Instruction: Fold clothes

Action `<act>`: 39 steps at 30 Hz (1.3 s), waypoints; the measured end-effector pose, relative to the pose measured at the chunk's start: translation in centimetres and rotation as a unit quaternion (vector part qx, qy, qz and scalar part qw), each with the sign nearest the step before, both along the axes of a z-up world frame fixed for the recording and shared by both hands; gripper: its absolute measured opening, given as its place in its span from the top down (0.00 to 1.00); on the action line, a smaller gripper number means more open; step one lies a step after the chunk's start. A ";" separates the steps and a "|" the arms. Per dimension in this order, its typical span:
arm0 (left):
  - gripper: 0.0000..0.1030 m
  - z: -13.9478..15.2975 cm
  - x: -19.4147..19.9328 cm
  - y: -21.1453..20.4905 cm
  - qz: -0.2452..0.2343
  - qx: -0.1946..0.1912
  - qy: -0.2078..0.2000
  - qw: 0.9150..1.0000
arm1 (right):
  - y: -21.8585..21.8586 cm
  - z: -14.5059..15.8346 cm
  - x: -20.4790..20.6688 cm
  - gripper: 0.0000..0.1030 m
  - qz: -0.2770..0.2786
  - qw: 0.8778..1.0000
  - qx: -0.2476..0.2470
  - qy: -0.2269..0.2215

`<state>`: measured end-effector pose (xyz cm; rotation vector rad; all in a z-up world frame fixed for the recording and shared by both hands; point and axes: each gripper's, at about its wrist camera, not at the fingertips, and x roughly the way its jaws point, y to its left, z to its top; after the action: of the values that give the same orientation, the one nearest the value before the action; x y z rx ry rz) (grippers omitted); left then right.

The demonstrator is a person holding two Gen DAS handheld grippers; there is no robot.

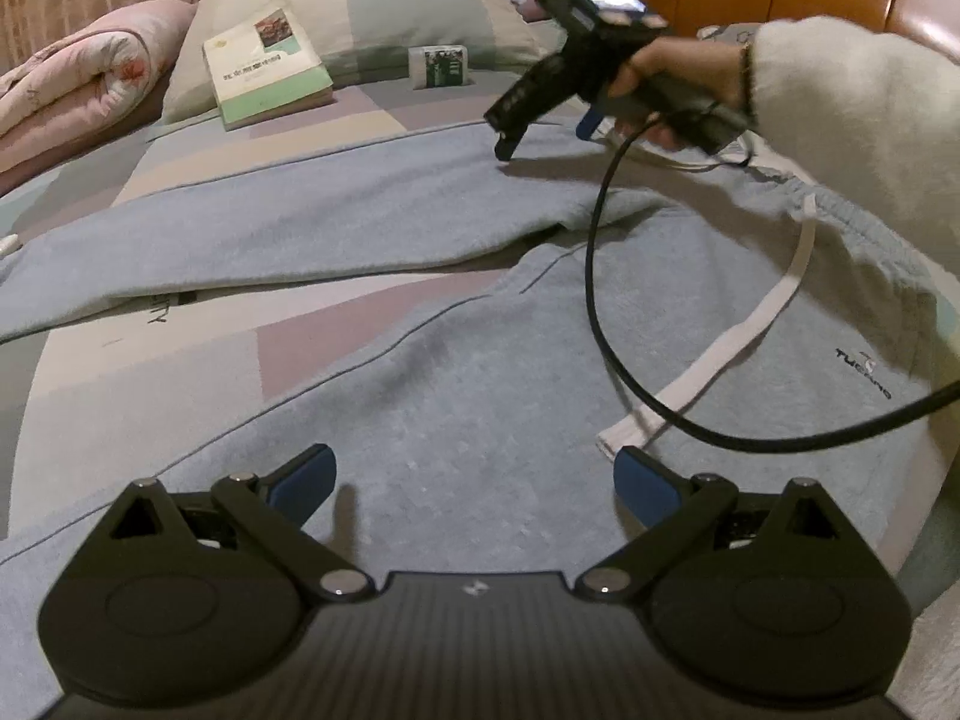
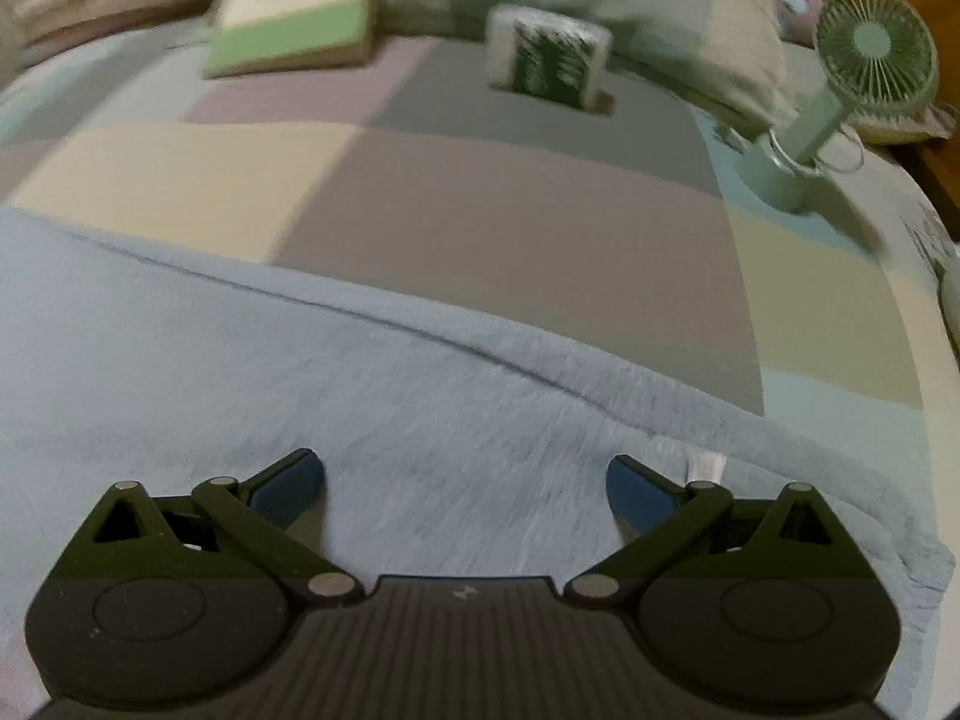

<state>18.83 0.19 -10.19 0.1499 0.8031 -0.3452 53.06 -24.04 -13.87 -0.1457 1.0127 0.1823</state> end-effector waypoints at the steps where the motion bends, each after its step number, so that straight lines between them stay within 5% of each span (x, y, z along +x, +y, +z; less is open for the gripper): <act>1: 0.04 0.1 0.0 0.1 0.002 0.001 0.000 1.000 | -0.4 0.2 0.2 0.00 -0.009 1.000 0.011 -0.011; 5: 0.04 0.5 -0.7 0.5 0.000 -0.004 -0.006 1.000 | -1.4 2.3 -0.6 0.00 -0.019 0.999 0.032 -0.018; 14: 0.04 1.3 -2.1 0.5 -0.009 -0.002 -0.012 1.000 | 1.2 3.1 -10.5 0.00 0.111 0.993 0.010 0.041; 19: 0.04 1.7 -2.7 0.4 -0.012 0.007 -0.010 1.000 | 1.1 1.0 -13.0 0.00 0.090 0.995 -0.001 0.041; 30: 0.04 2.9 -3.1 1.1 -0.005 0.016 -0.012 1.000 | -6.5 6.9 -21.9 0.00 0.034 0.997 0.069 0.009; 39: 0.04 3.0 2.1 -3.2 -0.073 -0.071 0.012 0.995 | -9.1 2.9 -33.6 0.00 0.014 0.997 0.051 -0.064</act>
<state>20.92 -2.96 -7.23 0.0715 0.7905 -0.5413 19.43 -33.18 -11.00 -0.0772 0.8723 0.2466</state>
